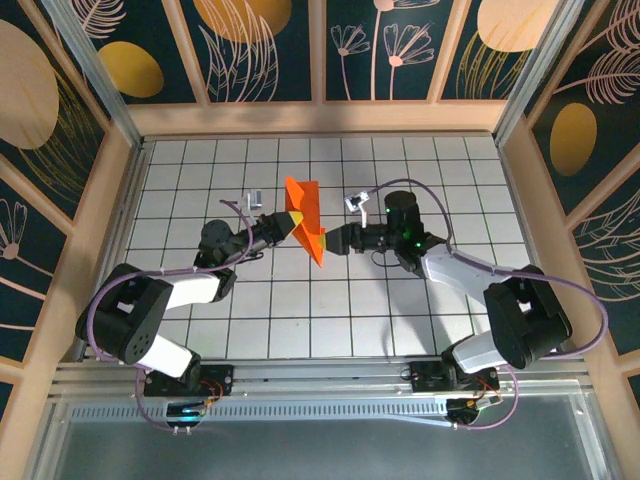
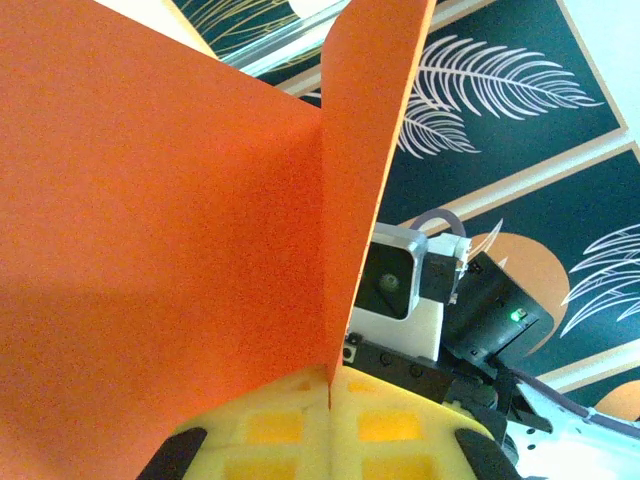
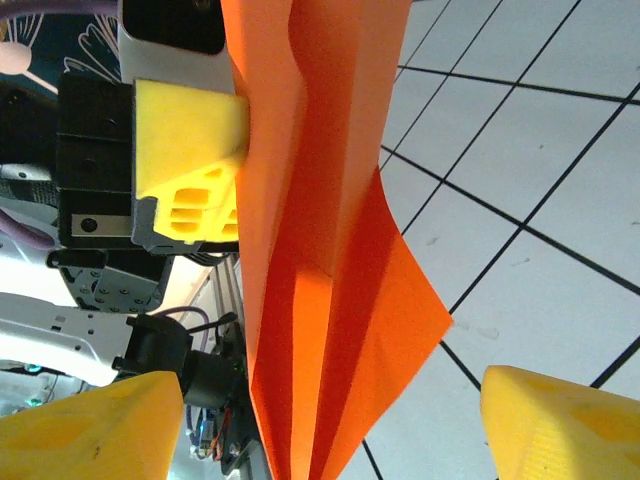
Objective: Fold a paper plane with a square sheet of paper (fold left side to right side)
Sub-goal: Turn over the paper at the center of the table.
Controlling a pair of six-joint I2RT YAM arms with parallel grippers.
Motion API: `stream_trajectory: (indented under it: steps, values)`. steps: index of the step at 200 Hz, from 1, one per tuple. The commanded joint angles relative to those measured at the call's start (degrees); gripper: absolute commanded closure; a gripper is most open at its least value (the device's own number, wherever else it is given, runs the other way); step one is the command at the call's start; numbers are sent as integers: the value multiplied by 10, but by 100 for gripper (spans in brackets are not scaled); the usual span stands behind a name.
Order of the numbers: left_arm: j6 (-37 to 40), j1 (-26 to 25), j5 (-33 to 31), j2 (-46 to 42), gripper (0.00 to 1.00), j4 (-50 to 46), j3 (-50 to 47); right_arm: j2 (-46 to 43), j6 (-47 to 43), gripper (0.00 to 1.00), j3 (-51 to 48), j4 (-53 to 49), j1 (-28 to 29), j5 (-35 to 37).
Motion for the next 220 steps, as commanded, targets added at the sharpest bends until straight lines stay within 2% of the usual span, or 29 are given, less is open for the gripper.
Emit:
stream_trajectory:
  steps: [1, 20, 47, 60, 77, 94, 102, 127, 143, 158, 166, 170, 172, 173, 176, 177, 189, 220]
  values:
    - [8, -7, -1, 12, 99, 10, 21, 12, 10, 23, 6, 38, 5, -11]
    - [6, -12, 0, 19, 99, 13, 25, 17, 11, 29, 18, 44, 5, -10]
    - [2, -14, -1, 26, 96, 17, 25, 21, 6, 48, 38, 34, 5, -4]
    - [0, -14, -1, 28, 94, 20, 25, 21, -1, 62, 46, 20, 5, 4]
    - [3, -14, -2, 27, 85, 19, 23, 18, -12, 78, 52, 0, 5, 21]
    - [19, -14, -16, 14, 69, -1, 19, 11, -24, 91, 56, -27, 5, 44]
    - [35, -14, -25, 3, 65, -24, 17, 4, -31, 96, 57, -39, 5, 57]
    - [101, -14, -70, -51, 55, -147, 19, -15, -62, 100, 70, -100, 5, 113]
    - [149, -13, -117, -98, 49, -243, 19, -25, -94, 100, 95, -177, 24, 197]
    - [187, -14, -173, -147, 46, -328, 17, -22, -129, 100, 131, -263, 47, 313]
    - [208, -14, -206, -173, 44, -374, 18, -15, -144, 100, 153, -305, 69, 394]
    - [216, -14, -225, -185, 43, -400, 19, -9, -151, 100, 167, -335, 84, 458]
    - [220, -14, -234, -192, 43, -411, 19, -8, -152, 100, 171, -341, 87, 465]
    - [223, -14, -240, -195, 42, -418, 19, -4, -154, 100, 177, -350, 94, 493]
    - [228, -14, -253, -203, 42, -435, 20, 1, -157, 100, 184, -361, 99, 506]
    - [229, -14, -259, -206, 42, -440, 21, 5, -158, 100, 190, -373, 105, 540]
    - [251, -14, -311, -239, 41, -502, 22, 40, -160, 100, 227, -435, 135, 671]
    - [268, -13, -439, -308, 37, -620, 19, 142, -145, 100, 293, -546, 197, 920]
